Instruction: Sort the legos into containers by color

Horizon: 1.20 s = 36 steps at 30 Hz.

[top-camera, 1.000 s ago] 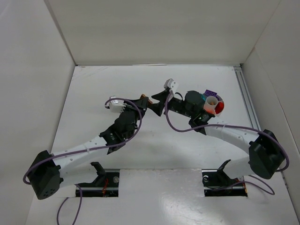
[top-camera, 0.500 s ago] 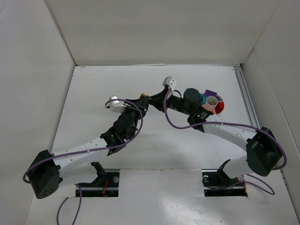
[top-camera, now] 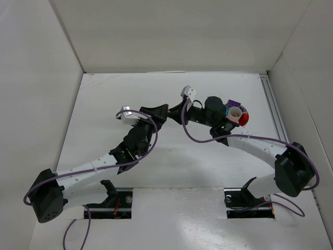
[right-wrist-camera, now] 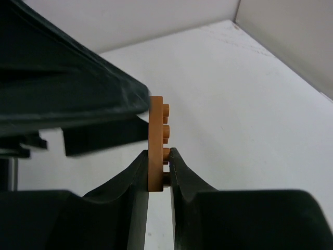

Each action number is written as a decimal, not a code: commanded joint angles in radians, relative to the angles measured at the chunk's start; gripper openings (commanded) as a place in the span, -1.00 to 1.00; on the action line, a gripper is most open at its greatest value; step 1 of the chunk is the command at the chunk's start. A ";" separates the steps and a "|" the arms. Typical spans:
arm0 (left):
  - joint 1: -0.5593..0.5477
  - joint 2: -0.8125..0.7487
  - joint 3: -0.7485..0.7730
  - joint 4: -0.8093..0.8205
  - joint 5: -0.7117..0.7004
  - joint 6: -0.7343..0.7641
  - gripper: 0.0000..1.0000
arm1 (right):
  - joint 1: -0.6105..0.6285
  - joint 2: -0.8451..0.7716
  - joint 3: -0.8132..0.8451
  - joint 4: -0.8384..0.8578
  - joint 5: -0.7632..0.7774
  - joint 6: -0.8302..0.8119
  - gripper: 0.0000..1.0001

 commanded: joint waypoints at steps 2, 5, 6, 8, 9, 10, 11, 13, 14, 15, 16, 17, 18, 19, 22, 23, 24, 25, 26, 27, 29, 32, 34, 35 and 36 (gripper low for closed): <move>-0.006 -0.099 -0.012 -0.087 -0.055 0.042 0.73 | -0.078 -0.078 0.065 -0.227 -0.033 -0.127 -1.00; -0.006 -0.171 -0.012 -0.232 -0.112 0.062 0.89 | -0.136 -0.135 0.103 -0.425 0.014 -0.282 -1.00; -0.006 -0.186 -0.001 -0.274 -0.124 0.062 0.94 | -0.176 -0.144 0.175 -0.631 0.054 -0.393 -1.00; 0.005 -0.229 0.009 -0.380 -0.114 0.062 0.98 | -0.197 -0.131 0.292 -0.897 0.299 -0.507 -1.00; 0.025 -0.238 0.009 -0.394 -0.097 0.120 0.98 | -0.197 -0.114 0.355 -1.137 0.401 -0.551 -1.00; 0.037 -0.239 0.009 -0.404 -0.080 0.163 0.98 | -0.197 -0.082 0.452 -1.227 0.496 -0.603 -1.00; 0.048 -0.239 0.022 -0.458 -0.080 0.186 0.98 | -0.197 -0.068 0.494 -1.310 0.590 -0.603 -1.00; 0.092 -0.216 0.048 -0.536 -0.089 0.186 0.98 | -0.210 -0.047 0.560 -1.453 0.814 -0.592 -1.00; 0.114 -0.187 0.060 -0.573 -0.089 0.186 0.98 | -0.229 -0.046 0.579 -1.487 0.854 -0.592 -1.00; 0.137 -0.173 0.072 -0.639 -0.054 0.186 0.98 | -0.240 -0.036 0.594 -1.512 0.900 -0.580 -1.00; 0.186 -0.159 0.097 -0.667 -0.030 0.186 0.98 | -0.251 -0.036 0.604 -1.542 0.913 -0.580 -1.00; 0.209 -0.148 0.097 -0.682 -0.002 0.204 0.98 | -0.265 -0.014 0.625 -1.563 0.924 -0.589 -1.00; 0.265 -0.139 0.091 -0.679 0.079 0.220 0.98 | -0.274 0.042 0.645 -1.642 0.998 -0.608 -1.00; 0.266 -0.139 0.091 -0.679 0.079 0.232 0.98 | -0.274 0.043 0.645 -1.642 0.999 -0.608 -1.00; 0.275 -0.139 0.048 -0.613 0.102 0.245 0.98 | -0.283 0.119 0.667 -1.710 1.048 -0.618 -1.00; 0.287 -0.139 0.048 -0.604 0.112 0.255 0.98 | -0.283 0.136 0.676 -1.710 1.066 -0.628 -1.00; 0.287 -0.139 0.039 -0.593 0.131 0.255 0.98 | -0.296 0.153 0.676 -1.722 1.067 -0.628 -1.00; 0.300 -0.139 0.039 -0.581 0.154 0.266 0.98 | -0.305 0.185 0.691 -1.722 1.067 -0.638 -1.00; 0.313 -0.139 0.039 -0.581 0.155 0.266 0.98 | -0.305 0.199 0.691 -1.722 1.067 -0.651 -1.00; 0.314 -0.139 0.039 -0.581 0.167 0.266 0.98 | -0.305 0.210 0.691 -1.710 1.054 -0.663 -1.00; 0.333 -0.130 0.039 -0.581 0.167 0.275 0.98 | -0.316 0.243 0.700 -1.692 1.054 -0.674 -1.00; 0.352 -0.120 0.029 -0.592 0.176 0.275 0.98 | -0.337 0.262 0.711 -1.670 1.044 -0.698 -1.00; 0.352 -0.120 0.029 -0.592 0.185 0.275 0.98 | -0.346 0.286 0.720 -1.650 1.044 -0.709 -1.00; 0.361 -0.120 0.017 -0.581 0.194 0.275 0.98 | -0.355 0.286 0.720 -1.636 1.028 -0.720 -1.00; 0.361 -0.120 0.017 -0.581 0.194 0.275 0.98 | -0.355 0.286 0.729 -1.636 1.028 -0.733 -1.00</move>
